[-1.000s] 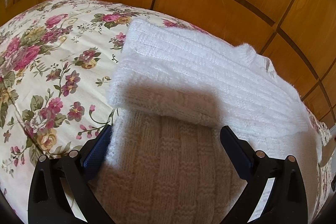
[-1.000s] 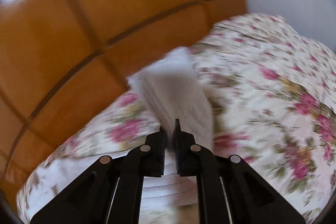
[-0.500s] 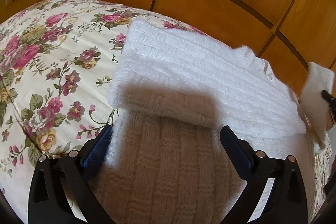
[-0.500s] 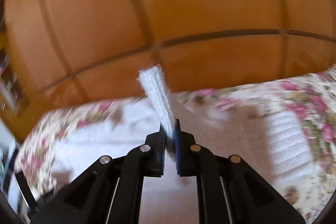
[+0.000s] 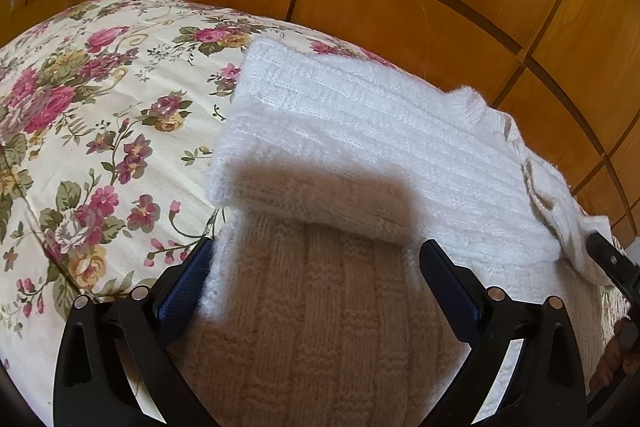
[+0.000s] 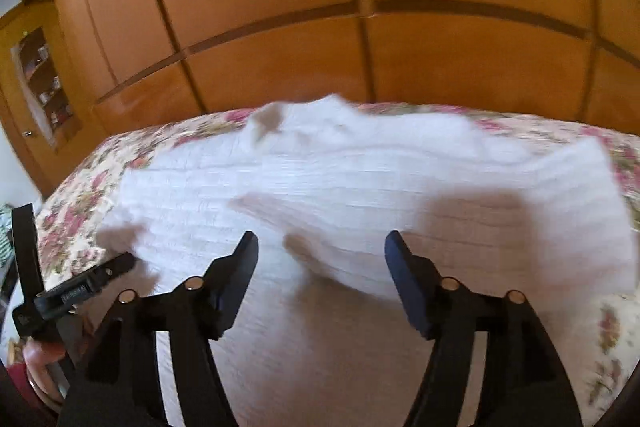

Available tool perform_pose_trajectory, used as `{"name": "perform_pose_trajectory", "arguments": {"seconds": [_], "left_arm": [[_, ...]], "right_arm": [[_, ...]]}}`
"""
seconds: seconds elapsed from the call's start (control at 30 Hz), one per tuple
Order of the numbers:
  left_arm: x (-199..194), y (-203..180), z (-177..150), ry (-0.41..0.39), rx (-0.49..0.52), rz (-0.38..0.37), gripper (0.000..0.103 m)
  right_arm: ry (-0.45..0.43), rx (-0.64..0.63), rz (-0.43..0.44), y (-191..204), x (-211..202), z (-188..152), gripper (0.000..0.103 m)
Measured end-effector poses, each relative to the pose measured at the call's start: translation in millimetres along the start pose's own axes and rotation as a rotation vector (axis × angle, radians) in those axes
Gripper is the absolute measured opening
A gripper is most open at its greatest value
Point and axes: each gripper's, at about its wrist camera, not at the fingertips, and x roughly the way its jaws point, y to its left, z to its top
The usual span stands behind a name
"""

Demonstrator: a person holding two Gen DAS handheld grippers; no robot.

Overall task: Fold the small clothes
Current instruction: 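Grasp the sweater sleeve cuff with the left tool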

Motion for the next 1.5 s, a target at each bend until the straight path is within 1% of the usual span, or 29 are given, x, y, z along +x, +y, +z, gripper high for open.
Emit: {"name": "perform_pose_trajectory", "arguments": {"seconds": [0.03,0.13,0.17,0.2,0.27,0.33,0.37,0.43,0.47,0.5,0.53,0.57,0.6,0.67,0.73,0.9,0.93,0.97,1.0,1.03,1.07,1.17,1.23,1.27,1.4,1.47,1.5], "left_arm": [[0.1,0.0,0.2,0.001,0.000,0.000,0.099],[-0.9,-1.8,2.8,0.010,0.007,0.013,0.099],[-2.9,-3.3,4.8,0.014,0.010,0.020,0.099],[-6.5,-4.9,7.1,0.012,0.011,0.023,0.098],[-22.2,-10.2,13.3,-0.025,-0.002,-0.009,0.097],[-39.5,-21.3,21.0,-0.065,-0.012,-0.062,0.097],[-45.6,-29.3,25.5,-0.077,-0.008,-0.097,0.095],[-49.4,-45.8,32.9,-0.074,0.005,-0.140,0.087],[-47.3,-57.9,36.7,-0.059,0.021,-0.169,0.085],[-43.6,-68.0,39.7,-0.045,0.038,-0.197,0.080],[-35.9,-81.9,43.4,-0.024,0.062,-0.227,0.078],[-27.7,-93.7,45.2,-0.003,0.076,-0.247,0.076],[-18.9,-103.8,47.3,0.018,0.085,-0.257,0.071],[-2.7,-121.3,50.4,0.054,0.105,-0.270,0.069],[15.2,-140.1,51.4,0.097,0.125,-0.290,0.058],[55.7,-175.1,46.2,0.209,0.148,-0.347,0.057],[63.3,-180.3,44.7,0.226,0.155,-0.343,0.040],[68.0,-184.2,43.6,0.237,0.163,-0.327,0.028],[70.7,-187.2,43.5,0.245,0.165,-0.329,0.010],[69.3,-188.4,43.2,0.242,0.163,-0.345,0.008],[62.9,-188.3,45.5,0.214,0.163,-0.360,0.008],[34.2,-178.4,54.2,0.095,0.172,-0.409,0.007],[25.0,-163.2,58.8,0.053,0.150,-0.388,0.007],[24.8,-154.2,58.4,0.047,0.138,-0.370,0.007],[35.3,-112.8,43.2,0.059,0.105,-0.289,0.007],[38.9,-97.3,30.9,0.052,0.078,-0.277,0.007],[40.2,-87.8,23.9,0.036,0.050,-0.286,0.007]], "right_arm": [[-0.006,0.005,-0.056,-5.8,-6.8,-3.3,0.072],[-0.007,0.021,-0.253,-26.6,-19.0,-16.9,0.074],[-0.005,0.033,-0.305,-33.9,-22.2,-21.5,0.077],[-0.004,0.060,-0.355,-43.4,-25.7,-26.7,0.080],[0.000,0.134,-0.408,-61.9,-29.9,-35.5,0.083],[0.014,0.207,-0.419,-77.4,-29.3,-38.2,0.083],[0.026,0.251,-0.432,-86.3,-27.9,-39.8,0.083],[0.041,0.292,-0.436,-95.0,-26.1,-42.2,0.084],[0.046,0.302,-0.433,-97.6,-25.7,-42.8,0.085],[0.045,0.306,-0.434,-98.8,-25.8,-44.6,0.086],[0.043,0.305,-0.439,-97.6,-25.5,-44.5,0.089],[0.040,0.306,-0.443,-98.1,-26.3,-44.9,0.090],[0.040,0.309,-0.443,-99.5,-27.0,-46.0,0.090],[0.042,0.321,-0.437,-102.1,-26.4,-46.6,0.091],[0.040,0.334,-0.430,-103.7,-26.1,-46.4,0.091],[0.034,0.338,-0.436,-102.4,-23.8,-46.7,0.091],[0.033,0.339,-0.437,-102.1,-23.8,-46.6,0.091],[0.031,0.342,-0.437,-102.6,-24.1,-46.9,0.091],[0.030,0.344,-0.437,-103.1,-23.9,-47.0,0.091],[0.028,0.346,-0.437,-103.6,-23.9,-47.0,0.090],[0.026,0.348,-0.437,-104.0,-24.5,-47.0,0.090],[0.017,0.362,-0.432,-105.3,-26.4,-47.7,0.090],[0.016,0.366,-0.430,-106.7,-26.6,-47.8,0.090],[0.015,0.366,-0.431,-106.4,-26.6,-47.8,0.090],[0.007,0.368,-0.431,-106.4,-27.1,-48.3,0.090],[0.000,0.376,-0.428,-107.1,-28.8,-49.1,0.090],[-0.006,0.382,-0.424,-108.1,-30.1,-49.8,0.090]]}}
